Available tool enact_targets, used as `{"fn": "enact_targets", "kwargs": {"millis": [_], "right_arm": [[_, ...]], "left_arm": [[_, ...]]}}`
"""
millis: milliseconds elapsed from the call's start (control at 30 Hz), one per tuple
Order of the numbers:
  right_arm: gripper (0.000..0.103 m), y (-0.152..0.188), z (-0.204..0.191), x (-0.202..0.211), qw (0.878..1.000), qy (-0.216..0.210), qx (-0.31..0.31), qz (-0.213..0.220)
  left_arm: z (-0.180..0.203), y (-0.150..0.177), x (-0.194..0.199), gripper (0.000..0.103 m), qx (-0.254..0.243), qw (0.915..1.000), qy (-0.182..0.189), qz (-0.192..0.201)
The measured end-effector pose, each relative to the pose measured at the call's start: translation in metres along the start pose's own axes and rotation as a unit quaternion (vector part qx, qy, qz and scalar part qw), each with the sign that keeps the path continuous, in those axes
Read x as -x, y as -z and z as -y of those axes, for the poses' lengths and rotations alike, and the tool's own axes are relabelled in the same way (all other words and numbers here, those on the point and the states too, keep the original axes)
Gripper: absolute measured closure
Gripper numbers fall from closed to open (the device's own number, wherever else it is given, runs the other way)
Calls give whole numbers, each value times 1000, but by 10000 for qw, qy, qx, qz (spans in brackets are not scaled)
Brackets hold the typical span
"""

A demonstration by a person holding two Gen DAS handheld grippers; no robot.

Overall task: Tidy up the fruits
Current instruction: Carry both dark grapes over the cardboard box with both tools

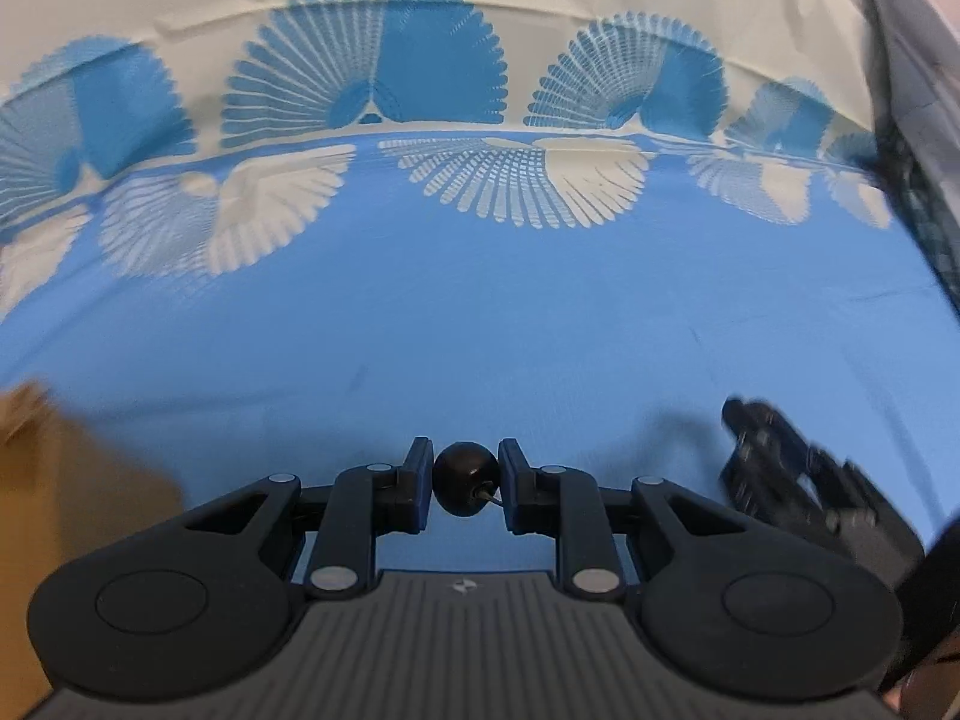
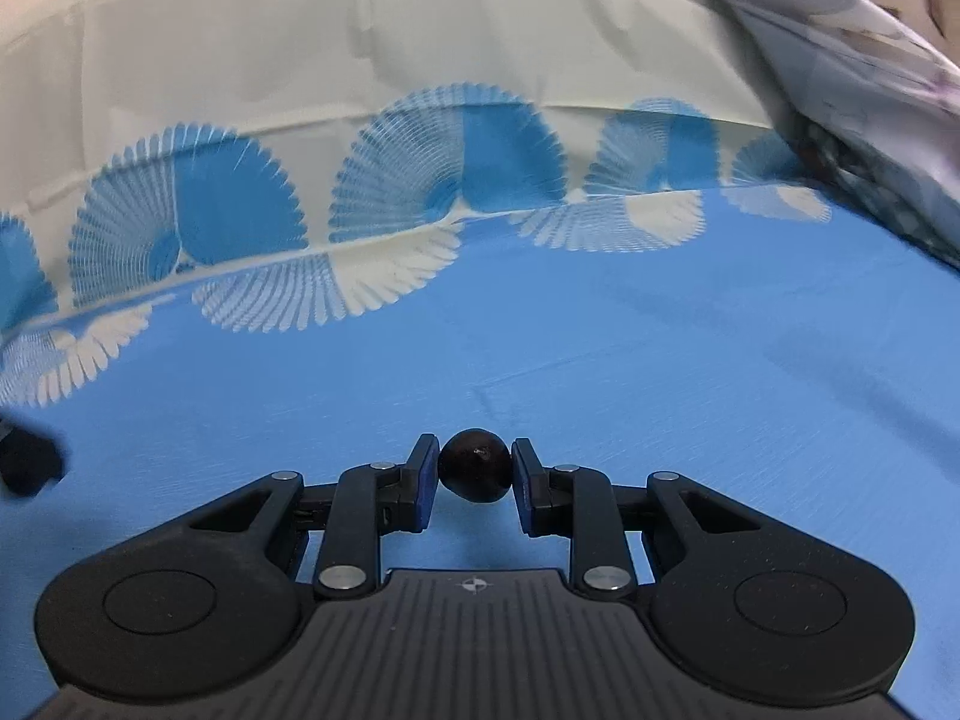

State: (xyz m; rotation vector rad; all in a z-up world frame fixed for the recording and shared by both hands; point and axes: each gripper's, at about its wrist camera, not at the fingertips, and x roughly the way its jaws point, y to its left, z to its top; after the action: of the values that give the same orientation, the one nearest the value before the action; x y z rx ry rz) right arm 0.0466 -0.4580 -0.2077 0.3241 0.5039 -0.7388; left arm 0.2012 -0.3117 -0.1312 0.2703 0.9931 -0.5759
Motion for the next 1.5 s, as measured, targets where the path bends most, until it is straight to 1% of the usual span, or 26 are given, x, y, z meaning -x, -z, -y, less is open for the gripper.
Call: {"fn": "enact_targets", "kwargs": {"millis": [67,167,300,467,633,733,833,900,1000,1267,1500], "right_arm": [[76,-7,4,31,9999,-59,-106,109],[76,-7,7,88,9996,-162,-38,228],[76,3,9,170,9982,-540,158,192],[76,14,-4,262,9917,-1236,344,30],[76,31,-30,328,9781,-2027,349,-323],[76,46,-51,362,9689,-2373,582,-379],[76,54,-67,390,9609,-2593,930,-268],[76,56,-75,406,9586,-2635,1065,-165],[76,58,-83,425,9566,-2656,1196,-44],[76,66,-106,453,9475,-2754,1624,100],[76,68,-116,455,9444,-2745,1811,71]], "left_arm": [[-2,17,30,78,-54,9999,-63,62],[-11,43,76,78,-63,9996,-231,178],[-29,80,134,78,34,9993,-292,235],[-60,136,197,77,135,9984,-509,225],[-97,192,248,77,399,9948,-891,280],[-118,226,275,77,591,9922,-1036,371],[-135,256,296,77,823,9897,-1092,422],[-143,275,308,77,957,9883,-1096,451],[-152,294,319,77,1093,9872,-1051,484],[-158,309,340,77,1193,9855,-948,753],[-167,312,342,77,1384,9834,-882,776]]}}
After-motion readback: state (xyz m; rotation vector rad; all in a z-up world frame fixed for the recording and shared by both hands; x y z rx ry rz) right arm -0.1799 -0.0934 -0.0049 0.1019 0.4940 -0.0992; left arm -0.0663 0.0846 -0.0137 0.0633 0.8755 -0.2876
